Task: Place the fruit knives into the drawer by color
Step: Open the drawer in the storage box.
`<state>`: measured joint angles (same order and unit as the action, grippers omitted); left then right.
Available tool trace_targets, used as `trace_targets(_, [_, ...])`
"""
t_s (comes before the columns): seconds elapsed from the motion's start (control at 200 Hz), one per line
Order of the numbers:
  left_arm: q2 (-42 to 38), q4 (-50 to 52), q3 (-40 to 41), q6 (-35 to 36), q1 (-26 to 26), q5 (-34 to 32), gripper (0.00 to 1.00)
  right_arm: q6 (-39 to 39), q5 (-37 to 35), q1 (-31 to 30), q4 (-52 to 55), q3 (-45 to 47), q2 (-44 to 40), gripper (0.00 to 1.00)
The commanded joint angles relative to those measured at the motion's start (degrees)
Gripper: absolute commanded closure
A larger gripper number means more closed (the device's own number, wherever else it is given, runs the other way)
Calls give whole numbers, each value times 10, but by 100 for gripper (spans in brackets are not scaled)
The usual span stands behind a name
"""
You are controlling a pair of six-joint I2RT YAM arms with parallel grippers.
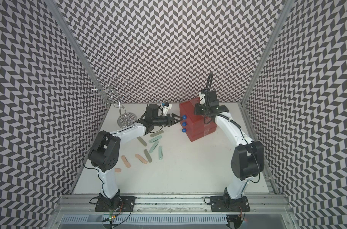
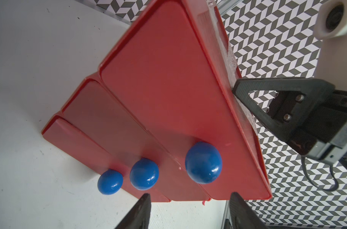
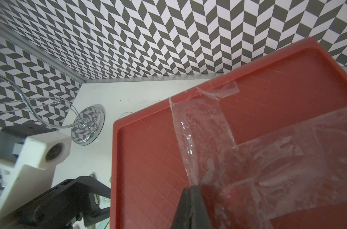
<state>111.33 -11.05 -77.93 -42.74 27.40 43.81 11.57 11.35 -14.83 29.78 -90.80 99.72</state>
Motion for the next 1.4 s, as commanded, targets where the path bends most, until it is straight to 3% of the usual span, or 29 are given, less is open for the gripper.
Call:
trace_targets(0.0, [1, -41, -8, -13, 7, 15, 36, -10, -6, -2, 45, 23, 16, 100])
trace_targets(0.16, [-8, -43, 0, -22, 16, -5, 36, -11, -6, -2, 46, 26, 17, 100])
trace_targets(0.536, [12, -117, 4, -131, 21, -18, 42, -13, -2, -1, 41, 26, 22, 100])
trace_targets(0.986, [31, -178, 1, -189, 21, -19, 46, -12, 4, -2, 40, 27, 21, 100])
trace_targets(1.397, [51, -221, 0, -218, 23, -7, 58, -13, 10, -1, 36, 32, 25, 100])
